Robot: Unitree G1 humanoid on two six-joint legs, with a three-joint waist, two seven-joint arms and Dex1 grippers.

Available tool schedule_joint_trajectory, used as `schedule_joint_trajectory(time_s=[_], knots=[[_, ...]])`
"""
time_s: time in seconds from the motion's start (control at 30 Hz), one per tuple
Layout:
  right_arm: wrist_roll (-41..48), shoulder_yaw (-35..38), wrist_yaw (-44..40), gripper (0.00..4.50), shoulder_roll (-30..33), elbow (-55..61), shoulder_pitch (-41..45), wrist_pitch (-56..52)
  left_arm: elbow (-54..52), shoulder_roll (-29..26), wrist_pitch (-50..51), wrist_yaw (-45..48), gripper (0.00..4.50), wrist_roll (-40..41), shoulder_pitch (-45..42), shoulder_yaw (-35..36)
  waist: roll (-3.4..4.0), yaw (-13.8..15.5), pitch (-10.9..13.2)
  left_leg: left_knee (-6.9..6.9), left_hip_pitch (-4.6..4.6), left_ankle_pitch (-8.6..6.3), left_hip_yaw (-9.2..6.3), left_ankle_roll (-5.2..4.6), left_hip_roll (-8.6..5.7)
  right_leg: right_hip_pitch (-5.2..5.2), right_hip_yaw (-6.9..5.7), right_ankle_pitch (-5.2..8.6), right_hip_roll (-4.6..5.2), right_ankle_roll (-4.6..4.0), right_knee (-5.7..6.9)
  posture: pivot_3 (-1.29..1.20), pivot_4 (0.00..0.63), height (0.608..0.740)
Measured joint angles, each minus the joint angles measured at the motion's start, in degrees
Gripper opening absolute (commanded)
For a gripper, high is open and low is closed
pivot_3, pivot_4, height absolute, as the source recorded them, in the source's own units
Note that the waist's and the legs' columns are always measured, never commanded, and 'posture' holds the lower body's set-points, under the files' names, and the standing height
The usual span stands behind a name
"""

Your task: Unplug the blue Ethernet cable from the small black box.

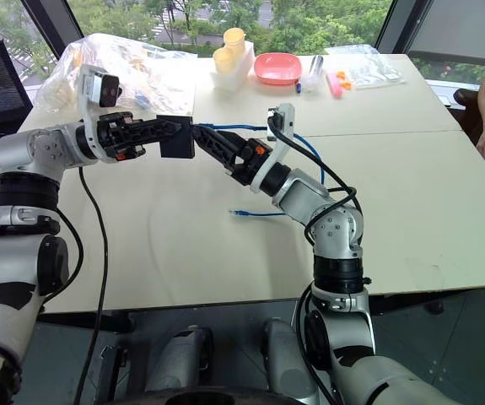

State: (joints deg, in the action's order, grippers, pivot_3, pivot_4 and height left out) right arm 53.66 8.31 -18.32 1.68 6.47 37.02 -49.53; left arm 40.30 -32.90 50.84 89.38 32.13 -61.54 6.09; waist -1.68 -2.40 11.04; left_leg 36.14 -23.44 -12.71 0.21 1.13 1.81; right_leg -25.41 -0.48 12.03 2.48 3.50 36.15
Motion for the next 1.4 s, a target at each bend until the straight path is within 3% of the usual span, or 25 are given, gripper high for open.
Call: schedule_joint_trajectory(time_s=[0.4,0.53,0.73,1.2,1.37,1.4], knots=[[0.2,0.2,0.1,4.47,-0.8,-0.6,0.2,0.9,0.0,0.5,0.1,-0.2,0.65,0.6,0.0,-0.3,0.0,0.0,0.0,0.0,0.0,0.0,0.0,0.0,0.0,0.0,0.0,0.0,0.0,0.0,0.0,0.0,0.15,0.74],[0.7,0.1,-0.1,3.18,-0.9,-0.8,0.2,1.1,0.0,0.5,0.2,-0.6,0.65,0.6,0.0,-0.3,0.0,0.0,0.0,-0.01,0.0,0.0,0.0,0.0,0.0,0.0,0.0,0.0,0.0,0.0,0.0,0.0,0.15,0.74],[2.2,0.0,-0.9,0.09,-1.7,-0.4,0.9,1.3,-0.1,0.4,0.4,-1.4,0.65,0.6,0.1,-0.4,0.0,0.0,0.0,0.0,0.0,0.0,0.0,0.0,0.0,0.0,0.0,0.0,0.0,0.0,0.0,0.0,0.15,0.74],[3.5,0.0,-0.1,0.03,-0.9,-0.6,1.0,1.0,1.3,0.7,-0.3,-1.8,0.65,0.8,-0.1,-0.4,0.0,0.0,0.0,0.0,0.0,0.0,0.0,0.0,0.0,0.0,0.0,0.0,0.01,0.0,0.0,0.0,0.15,0.74],[6.4,0.5,1.0,0.03,2.4,-3.6,3.5,0.9,4.0,0.6,-1.0,-2.8,0.65,0.8,-2.3,-0.8,0.0,0.0,0.0,0.0,0.0,0.0,0.01,0.0,0.0,0.0,0.0,0.0,0.01,0.0,-0.01,0.0,0.15,0.74],[6.4,3.3,1.7,0.03,5.0,-3.8,3.1,1.7,5.2,-1.3,-1.7,-2.9,0.65,0.8,-2.3,0.1,0.0,0.0,0.0,0.0,0.0,0.0,0.02,0.0,-0.01,0.01,0.0,0.0,0.03,0.0,-0.03,0.0,0.15,0.74]])
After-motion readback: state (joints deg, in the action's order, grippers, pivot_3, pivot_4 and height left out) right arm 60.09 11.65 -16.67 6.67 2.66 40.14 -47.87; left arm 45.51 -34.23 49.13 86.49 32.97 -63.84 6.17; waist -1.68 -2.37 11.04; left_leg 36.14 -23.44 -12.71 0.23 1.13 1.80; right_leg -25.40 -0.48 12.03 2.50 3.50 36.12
